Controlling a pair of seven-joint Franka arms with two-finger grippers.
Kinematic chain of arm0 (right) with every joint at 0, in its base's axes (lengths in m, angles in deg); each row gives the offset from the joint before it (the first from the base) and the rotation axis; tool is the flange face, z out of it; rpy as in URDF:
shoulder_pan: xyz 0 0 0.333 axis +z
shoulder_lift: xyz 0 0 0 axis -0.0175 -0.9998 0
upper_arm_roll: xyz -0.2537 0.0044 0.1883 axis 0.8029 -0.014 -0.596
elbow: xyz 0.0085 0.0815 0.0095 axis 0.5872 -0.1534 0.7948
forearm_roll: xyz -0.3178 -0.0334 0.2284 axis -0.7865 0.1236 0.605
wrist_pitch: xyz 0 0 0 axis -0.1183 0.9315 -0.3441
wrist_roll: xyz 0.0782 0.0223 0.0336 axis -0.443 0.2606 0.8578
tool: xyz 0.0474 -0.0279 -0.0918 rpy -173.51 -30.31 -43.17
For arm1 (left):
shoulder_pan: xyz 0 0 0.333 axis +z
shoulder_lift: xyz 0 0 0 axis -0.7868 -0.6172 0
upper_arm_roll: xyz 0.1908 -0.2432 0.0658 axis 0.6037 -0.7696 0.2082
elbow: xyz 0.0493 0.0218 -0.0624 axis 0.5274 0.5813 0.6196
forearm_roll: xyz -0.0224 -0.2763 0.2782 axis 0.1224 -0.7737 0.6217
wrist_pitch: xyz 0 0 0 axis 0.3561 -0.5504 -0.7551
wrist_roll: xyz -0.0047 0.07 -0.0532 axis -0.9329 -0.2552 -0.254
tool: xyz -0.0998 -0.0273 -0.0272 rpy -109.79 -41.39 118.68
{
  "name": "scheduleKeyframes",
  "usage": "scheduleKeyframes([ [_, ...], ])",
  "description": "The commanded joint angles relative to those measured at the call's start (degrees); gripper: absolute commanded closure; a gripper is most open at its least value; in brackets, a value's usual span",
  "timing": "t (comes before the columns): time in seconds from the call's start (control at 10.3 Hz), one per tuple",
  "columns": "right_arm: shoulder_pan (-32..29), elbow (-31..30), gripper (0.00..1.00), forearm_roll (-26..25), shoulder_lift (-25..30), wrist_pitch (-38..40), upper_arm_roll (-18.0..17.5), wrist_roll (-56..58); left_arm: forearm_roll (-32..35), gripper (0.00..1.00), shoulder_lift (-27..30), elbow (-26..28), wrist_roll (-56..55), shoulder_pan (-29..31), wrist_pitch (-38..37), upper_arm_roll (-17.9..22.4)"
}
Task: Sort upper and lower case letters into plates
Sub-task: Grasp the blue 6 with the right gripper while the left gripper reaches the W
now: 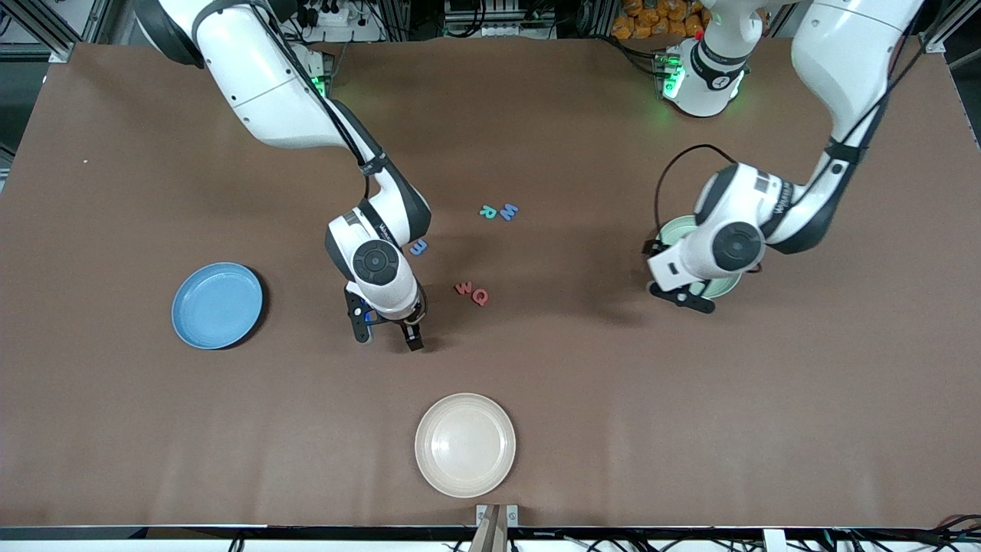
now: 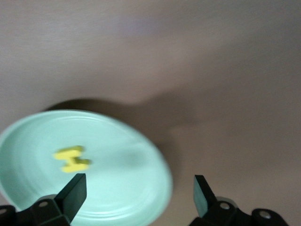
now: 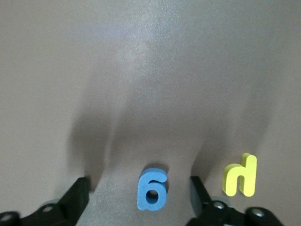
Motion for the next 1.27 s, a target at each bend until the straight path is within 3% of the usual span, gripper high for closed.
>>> scheduleKeyframes([
  [0.0, 0.5, -0.3, 1.0, -0.9, 0.3, -1.0, 0.4, -2.6, -2.4, 0.0, 1.0, -0.8, -15.2, -0.1, -0.3, -5.7],
  [0.19, 0.5, -0.4, 1.0, -2.0, 0.3, -1.0, 0.4, -2.4, -9.8, 0.0, 0.5, -2.4, -22.1, -1.6, 1.5, -7.0],
  [0.39, 0.1, -0.8, 1.0, -4.4, 0.3, -1.0, 0.4, -2.3, -10.3, 0.0, -0.8, -2.6, -33.4, -3.1, 3.5, -7.0],
  [0.78, -4.1, -0.7, 1.0, -5.8, 2.4, 1.2, 0.3, 6.7, -9.3, 0.0, -2.4, -3.0, -57.4, -13.9, 14.3, -6.9],
  [0.88, -5.6, -0.7, 1.0, -5.8, 4.3, 4.8, 0.3, 10.0, -8.7, 0.0, -2.9, -3.2, -62.3, -16.7, 15.1, -6.6],
  [1.17, -13.0, -1.5, 1.0, -5.4, 10.9, 14.7, 0.1, 24.5, 6.4, 0.0, -5.7, -3.7, -79.1, -19.9, 15.2, -6.8],
])
